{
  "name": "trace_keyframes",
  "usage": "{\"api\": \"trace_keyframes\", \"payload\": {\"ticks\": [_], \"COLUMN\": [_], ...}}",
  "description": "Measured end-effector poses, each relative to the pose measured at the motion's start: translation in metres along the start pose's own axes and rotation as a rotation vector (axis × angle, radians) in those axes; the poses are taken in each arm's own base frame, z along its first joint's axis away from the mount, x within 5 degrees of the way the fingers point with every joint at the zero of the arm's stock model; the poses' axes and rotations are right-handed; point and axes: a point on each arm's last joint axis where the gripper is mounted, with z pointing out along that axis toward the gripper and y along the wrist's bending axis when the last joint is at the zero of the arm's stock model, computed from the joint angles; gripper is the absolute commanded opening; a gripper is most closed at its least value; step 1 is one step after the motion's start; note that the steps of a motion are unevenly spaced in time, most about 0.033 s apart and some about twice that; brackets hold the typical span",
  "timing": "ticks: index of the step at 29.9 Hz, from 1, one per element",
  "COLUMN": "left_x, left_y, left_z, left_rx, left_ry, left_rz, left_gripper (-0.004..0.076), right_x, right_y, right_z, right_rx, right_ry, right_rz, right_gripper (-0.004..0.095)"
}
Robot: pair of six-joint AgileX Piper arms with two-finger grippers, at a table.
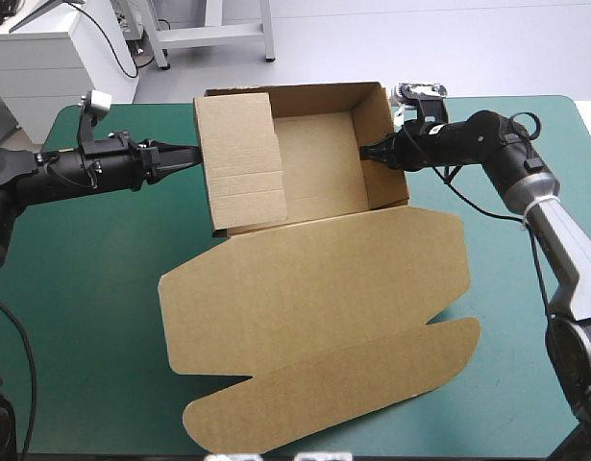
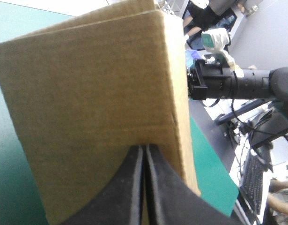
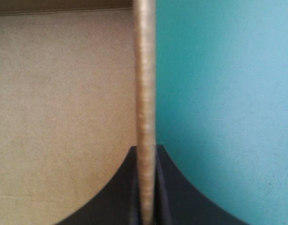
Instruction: Fold the box
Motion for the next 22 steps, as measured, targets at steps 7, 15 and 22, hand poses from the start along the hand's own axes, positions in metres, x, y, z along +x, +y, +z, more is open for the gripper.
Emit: {"api": "trace_keyframes", "payload": {"ticks": [7,15,22], "left_x": [0.007,0.009,0.018], "left_y": [-0.002,0.000,0.007], "left_z": [-0.005,-0.006,-0.004], "left_rx": [-0.082,-0.112,-0.226], "left_ry": [0.065,0.083,0.176], "left_rz": [0.023,-0.018,-0.032], "left_gripper": [0.0018,0.0351,0.0456], "right_x": [0.001,0.008,0.009], "right_y": [0.017,0.033,0.036], "right_z": [0.007,0.014,0.016], "right_rx": [0.001,0.092,0.107], "right_ry": [-0.014,0.016,0.020], "right_rz": [-0.014,-0.061,-0.051], "right_gripper": [-0.0015,-0.0015,-0.0015]}}
